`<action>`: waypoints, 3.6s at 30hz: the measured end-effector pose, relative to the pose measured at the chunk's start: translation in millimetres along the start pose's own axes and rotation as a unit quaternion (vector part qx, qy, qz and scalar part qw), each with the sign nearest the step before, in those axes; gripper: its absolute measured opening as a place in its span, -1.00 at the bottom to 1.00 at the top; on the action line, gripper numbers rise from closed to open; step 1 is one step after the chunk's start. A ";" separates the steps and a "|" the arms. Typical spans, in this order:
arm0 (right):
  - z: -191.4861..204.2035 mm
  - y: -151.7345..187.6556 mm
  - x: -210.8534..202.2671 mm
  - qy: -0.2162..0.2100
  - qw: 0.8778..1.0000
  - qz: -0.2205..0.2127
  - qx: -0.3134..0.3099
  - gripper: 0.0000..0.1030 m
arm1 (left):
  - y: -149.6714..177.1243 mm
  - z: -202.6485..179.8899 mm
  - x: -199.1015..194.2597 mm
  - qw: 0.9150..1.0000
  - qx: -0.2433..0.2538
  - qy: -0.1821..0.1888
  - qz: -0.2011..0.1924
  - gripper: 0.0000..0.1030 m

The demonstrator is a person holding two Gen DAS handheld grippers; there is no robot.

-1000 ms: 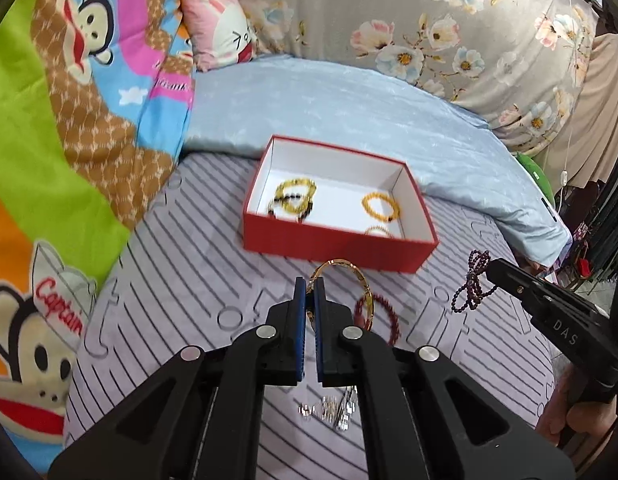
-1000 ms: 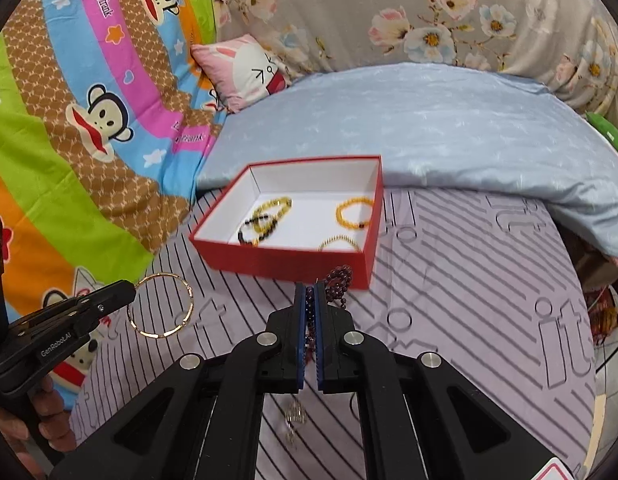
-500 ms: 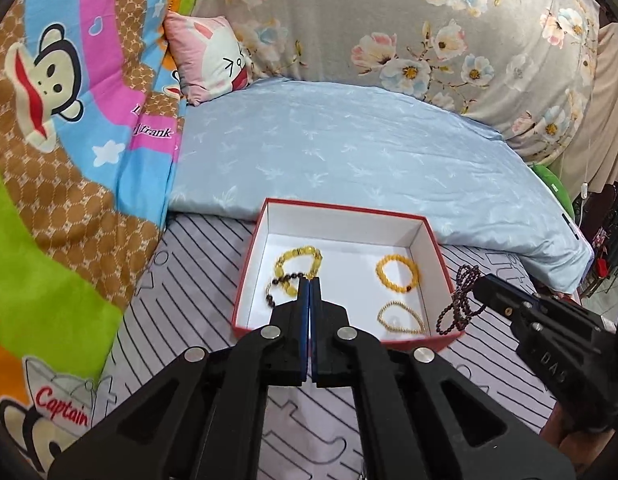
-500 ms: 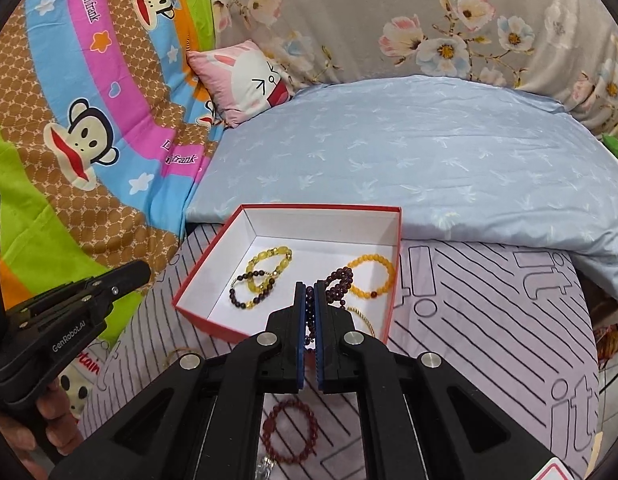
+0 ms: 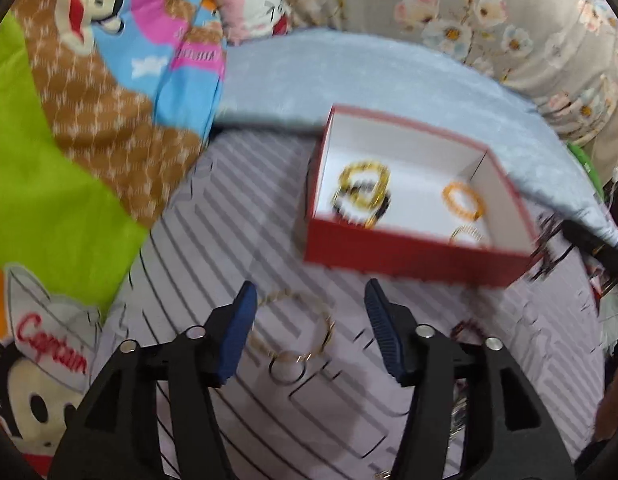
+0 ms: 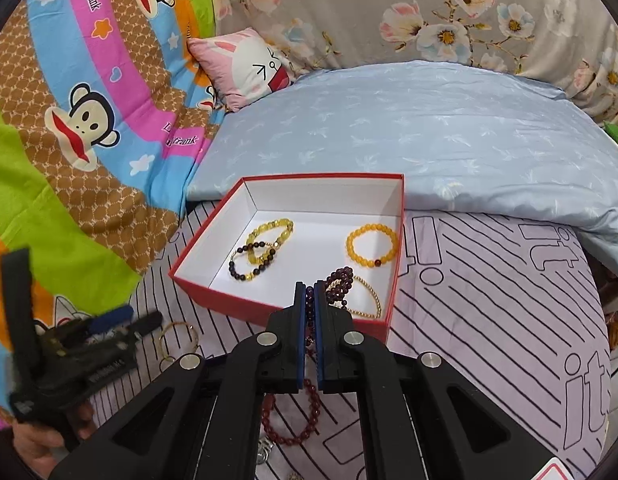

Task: Organize jewelry

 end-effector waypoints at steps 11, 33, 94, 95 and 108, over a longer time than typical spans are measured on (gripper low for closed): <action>1.0 5.0 0.0 0.000 1.000 0.002 -0.001 -0.93 | 33.8 3.3 41.6 0.999 0.012 -0.032 0.041 0.34; 10.1 -32.6 19.0 0.003 1.000 -0.010 -0.021 -0.93 | -72.1 -38.7 -30.2 0.997 0.028 0.036 -0.068 0.13; -55.6 138.4 -64.0 0.071 0.996 0.050 0.020 -0.24 | 92.6 -92.5 -45.5 0.995 0.076 0.048 0.039 0.41; -57.0 143.2 -64.3 0.072 0.996 0.053 0.022 -0.24 | 96.0 -95.9 -43.5 0.995 0.077 0.052 0.042 0.33; -62.6 160.8 -62.2 0.071 0.994 0.072 0.031 -0.23 | 92.2 -118.1 -12.7 0.994 0.083 0.050 0.043 -0.23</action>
Point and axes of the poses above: each gripper's, at about its wrist camera, not at the fingertips, and x roughly the way its jaws point, z to its left, y to its underside, the point moved 8 cm from there along x, roughly the way its jaws point, and after that the axes turned 6 degrees about x, right-handed, at the moved point
